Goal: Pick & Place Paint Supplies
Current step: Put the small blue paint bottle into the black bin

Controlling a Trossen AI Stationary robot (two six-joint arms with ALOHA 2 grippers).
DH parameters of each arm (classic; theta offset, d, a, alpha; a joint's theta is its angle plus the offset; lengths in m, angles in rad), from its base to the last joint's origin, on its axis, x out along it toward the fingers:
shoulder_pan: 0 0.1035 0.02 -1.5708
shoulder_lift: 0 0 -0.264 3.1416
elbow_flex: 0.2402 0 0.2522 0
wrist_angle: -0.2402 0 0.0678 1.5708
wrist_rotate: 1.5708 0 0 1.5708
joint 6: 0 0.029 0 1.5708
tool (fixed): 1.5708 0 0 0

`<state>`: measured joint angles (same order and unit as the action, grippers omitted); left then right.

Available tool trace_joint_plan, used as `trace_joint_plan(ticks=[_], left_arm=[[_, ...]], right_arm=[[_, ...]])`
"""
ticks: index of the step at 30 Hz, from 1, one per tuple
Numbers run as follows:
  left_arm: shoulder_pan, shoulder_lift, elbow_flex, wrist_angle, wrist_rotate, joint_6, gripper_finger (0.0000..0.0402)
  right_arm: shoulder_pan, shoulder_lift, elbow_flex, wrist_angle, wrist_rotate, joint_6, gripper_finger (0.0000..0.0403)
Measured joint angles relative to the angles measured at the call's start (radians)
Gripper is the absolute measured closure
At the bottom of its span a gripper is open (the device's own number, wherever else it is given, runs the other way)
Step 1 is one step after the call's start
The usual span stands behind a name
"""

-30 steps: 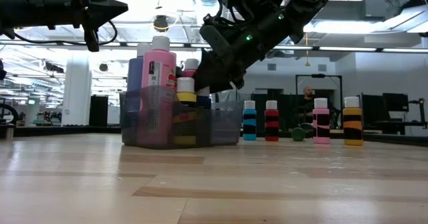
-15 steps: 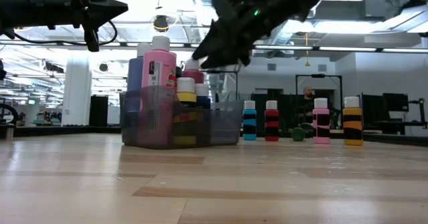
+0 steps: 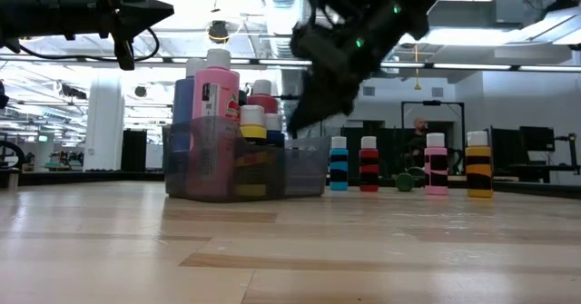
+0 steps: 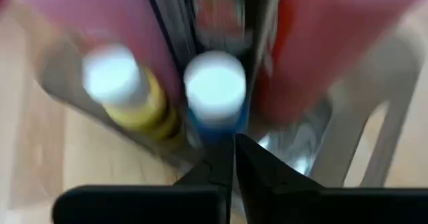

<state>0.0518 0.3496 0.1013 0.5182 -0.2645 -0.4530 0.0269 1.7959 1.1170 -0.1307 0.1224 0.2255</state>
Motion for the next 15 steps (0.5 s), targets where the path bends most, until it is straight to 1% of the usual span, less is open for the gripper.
trace_joint_plan(ticks=[2, 4, 6, 15], left_arm=[[0.000, 0.000, 0.000, 0.000, 0.000, 0.000, 0.0398], [0.000, 0.000, 0.000, 0.000, 0.000, 0.000, 0.0398], [0.000, 0.000, 0.000, 0.000, 0.000, 0.000, 0.0398], [0.000, 0.000, 0.000, 0.000, 0.000, 0.000, 0.0398]], right_arm=[[0.000, 0.026, -0.002, -0.001, -0.002, 0.020, 0.0387], [0.000, 0.042, 0.000, -0.001, -0.002, 0.020, 0.0395], [-0.001, 0.045, -0.001, 0.002, -0.001, 0.014, 0.0400], [-0.010, 0.043, 0.000, 0.066, -0.021, 0.004, 0.0399]])
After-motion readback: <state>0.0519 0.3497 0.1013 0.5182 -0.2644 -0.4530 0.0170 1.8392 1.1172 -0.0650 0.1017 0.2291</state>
